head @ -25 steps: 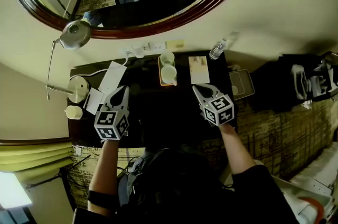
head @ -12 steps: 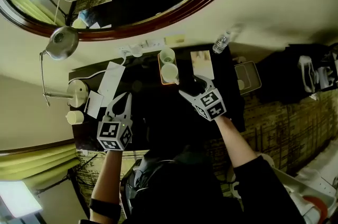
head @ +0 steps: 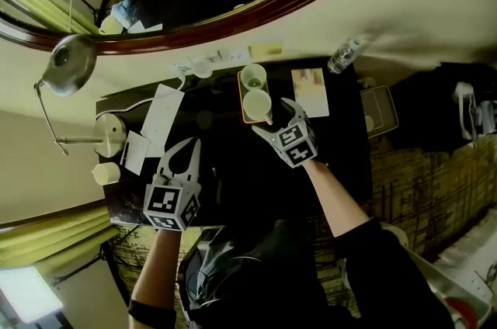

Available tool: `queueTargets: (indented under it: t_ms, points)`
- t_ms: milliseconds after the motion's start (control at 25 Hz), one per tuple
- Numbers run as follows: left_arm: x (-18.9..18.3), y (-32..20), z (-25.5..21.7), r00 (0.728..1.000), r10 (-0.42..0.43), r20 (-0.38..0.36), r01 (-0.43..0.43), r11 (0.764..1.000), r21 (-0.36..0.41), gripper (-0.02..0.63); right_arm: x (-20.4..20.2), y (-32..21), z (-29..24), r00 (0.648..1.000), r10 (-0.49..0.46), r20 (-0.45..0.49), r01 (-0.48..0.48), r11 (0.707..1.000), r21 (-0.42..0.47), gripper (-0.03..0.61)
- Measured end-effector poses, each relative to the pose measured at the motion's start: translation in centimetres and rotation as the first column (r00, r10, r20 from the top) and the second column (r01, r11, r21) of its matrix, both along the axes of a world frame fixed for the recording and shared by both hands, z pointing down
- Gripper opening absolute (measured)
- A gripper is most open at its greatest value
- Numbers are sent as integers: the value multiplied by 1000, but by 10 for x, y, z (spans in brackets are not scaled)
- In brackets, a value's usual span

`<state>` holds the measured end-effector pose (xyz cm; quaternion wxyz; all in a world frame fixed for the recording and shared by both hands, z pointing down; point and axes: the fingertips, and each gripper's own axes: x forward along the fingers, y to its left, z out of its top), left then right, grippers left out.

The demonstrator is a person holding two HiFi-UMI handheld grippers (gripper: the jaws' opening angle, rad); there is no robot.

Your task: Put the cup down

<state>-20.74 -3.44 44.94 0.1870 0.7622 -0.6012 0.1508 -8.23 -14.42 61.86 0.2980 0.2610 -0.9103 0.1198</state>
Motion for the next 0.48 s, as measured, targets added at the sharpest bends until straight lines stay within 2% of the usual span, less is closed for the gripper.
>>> queueTargets:
  t_ms: [200, 480]
  points:
    - [-1, 0, 27, 1000, 21, 8, -20, 1000, -17, 0, -11, -14, 23, 1000, 14, -4, -13, 1000, 11, 494]
    - [7, 6, 32, 1000, -20, -11, 20, 999, -36, 0, -27, -21, 28, 1000, -8, 6, 8, 1000, 30, 494]
